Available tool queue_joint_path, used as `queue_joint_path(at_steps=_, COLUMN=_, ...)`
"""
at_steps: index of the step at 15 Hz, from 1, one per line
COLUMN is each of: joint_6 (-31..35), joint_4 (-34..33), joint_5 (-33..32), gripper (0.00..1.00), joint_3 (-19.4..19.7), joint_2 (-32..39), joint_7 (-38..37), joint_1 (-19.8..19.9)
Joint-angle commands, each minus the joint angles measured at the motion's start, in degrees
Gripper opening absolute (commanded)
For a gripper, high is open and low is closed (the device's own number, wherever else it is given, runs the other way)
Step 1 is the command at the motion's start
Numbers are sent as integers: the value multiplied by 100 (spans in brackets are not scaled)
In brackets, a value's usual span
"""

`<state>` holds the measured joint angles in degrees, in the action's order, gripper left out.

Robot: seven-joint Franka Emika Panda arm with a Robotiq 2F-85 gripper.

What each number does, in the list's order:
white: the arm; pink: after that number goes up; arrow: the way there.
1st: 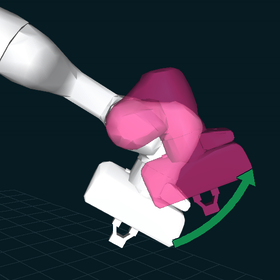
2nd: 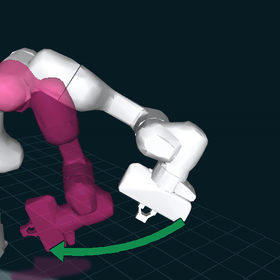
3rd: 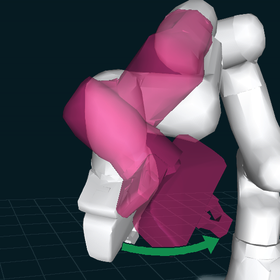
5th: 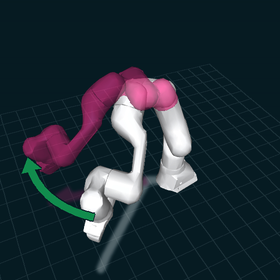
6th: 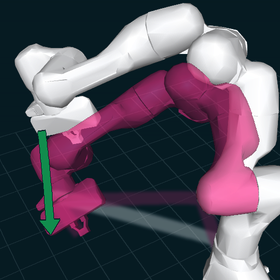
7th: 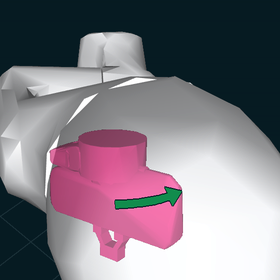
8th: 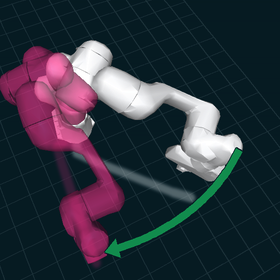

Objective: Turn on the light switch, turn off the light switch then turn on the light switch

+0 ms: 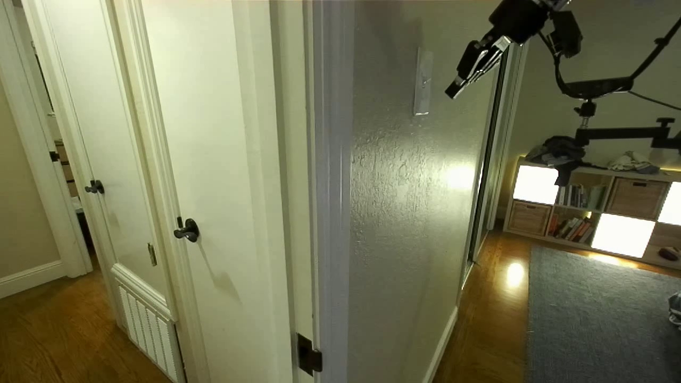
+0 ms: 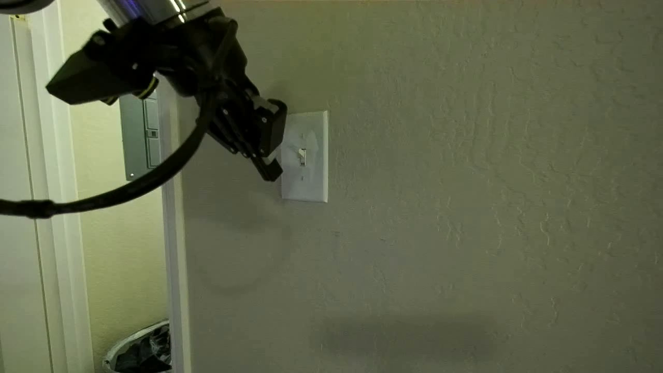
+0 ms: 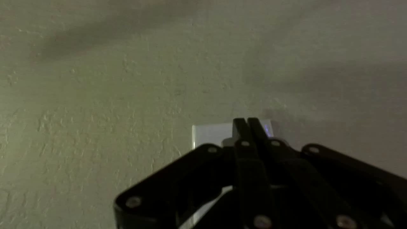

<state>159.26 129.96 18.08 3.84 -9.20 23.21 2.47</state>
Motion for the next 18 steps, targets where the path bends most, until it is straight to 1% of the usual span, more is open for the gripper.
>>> queue_joint_path(at_steps=1, joint_6=-347, joint_4=178, joint_5=-62, gripper=6, joint_3=7, joint_2=-199, joint_7=-187, joint_1=66)
queue_joint_path(at_steps=2, joint_6=-346, joint_4=177, joint_5=-178, gripper=6, joint_3=137, joint_2=-209, joint_7=-304, joint_1=-58)
queue_joint_path(at_steps=8, joint_6=-219, joint_4=-18, joint_5=-449, gripper=6, joint_3=151, joint_2=-174, joint_7=-616, joint_1=-38)
queue_joint_path(at_steps=13, joint_6=-104, joint_4=-261, joint_5=-419, gripper=6, joint_3=153, joint_2=-106, joint_7=-578, joint_1=-90)
queue_joint_path(at_steps=18, joint_6=41, joint_4=-499, joint_5=-526, gripper=6, joint_3=139, joint_2=-5, joint_7=-589, joint_1=-93)
